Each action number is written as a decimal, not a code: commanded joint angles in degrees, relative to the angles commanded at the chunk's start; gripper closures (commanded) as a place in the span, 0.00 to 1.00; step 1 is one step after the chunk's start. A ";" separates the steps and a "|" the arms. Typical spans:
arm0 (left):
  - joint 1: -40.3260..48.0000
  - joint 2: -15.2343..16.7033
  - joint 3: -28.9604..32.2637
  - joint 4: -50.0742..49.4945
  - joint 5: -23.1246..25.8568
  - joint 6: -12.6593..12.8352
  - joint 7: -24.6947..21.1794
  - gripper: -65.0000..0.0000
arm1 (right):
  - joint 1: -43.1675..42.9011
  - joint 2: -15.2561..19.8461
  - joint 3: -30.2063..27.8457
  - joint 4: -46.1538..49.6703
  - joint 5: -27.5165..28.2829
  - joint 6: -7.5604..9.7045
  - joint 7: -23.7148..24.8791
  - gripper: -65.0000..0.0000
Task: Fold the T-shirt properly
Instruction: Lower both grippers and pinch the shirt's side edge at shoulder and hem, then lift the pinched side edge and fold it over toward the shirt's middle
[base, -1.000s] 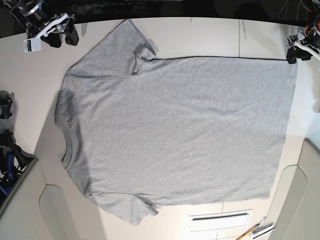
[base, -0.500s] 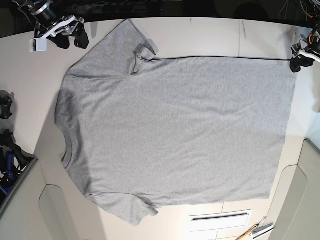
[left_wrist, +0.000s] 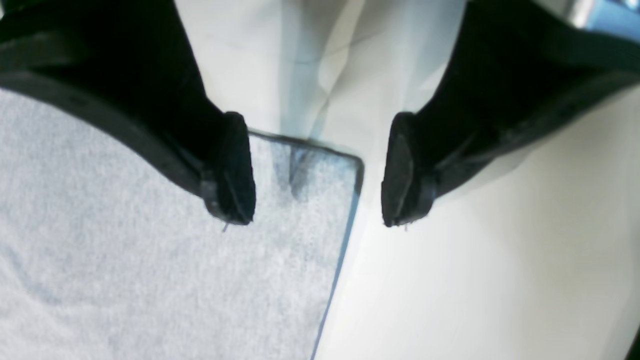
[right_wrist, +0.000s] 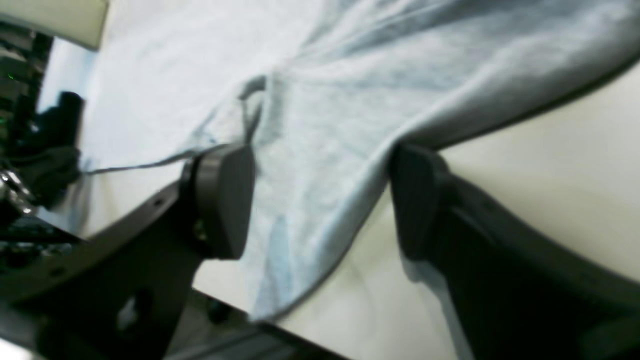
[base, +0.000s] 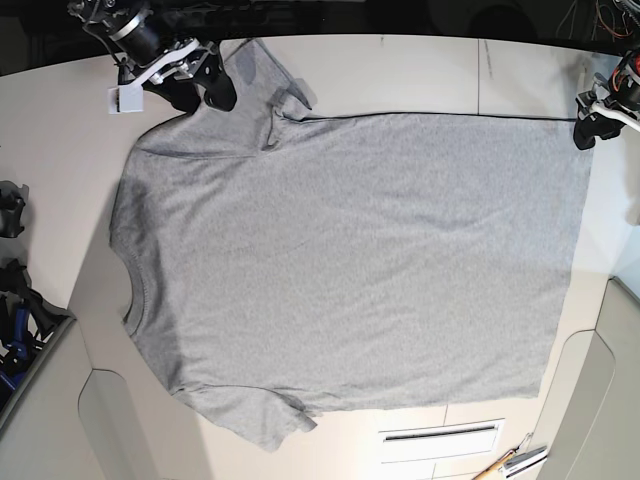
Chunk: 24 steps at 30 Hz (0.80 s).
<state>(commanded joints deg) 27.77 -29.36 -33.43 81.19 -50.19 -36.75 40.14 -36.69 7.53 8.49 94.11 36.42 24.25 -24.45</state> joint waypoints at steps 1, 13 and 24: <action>-0.02 0.00 0.00 0.00 0.00 0.00 -0.02 0.33 | 0.00 -0.13 -0.02 0.00 0.02 0.00 0.00 0.33; -0.17 -0.02 0.00 0.00 -0.02 -3.25 -1.40 0.88 | 0.17 -0.11 -0.04 0.09 -1.53 2.08 0.68 0.74; -0.17 -0.04 0.00 0.02 -0.02 -3.25 -3.93 1.00 | 0.13 -0.11 0.50 2.16 -2.16 6.47 2.34 1.00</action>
<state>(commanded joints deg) 27.59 -29.41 -33.43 81.21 -50.22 -40.00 36.21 -36.56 7.42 8.99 96.27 34.26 30.72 -22.11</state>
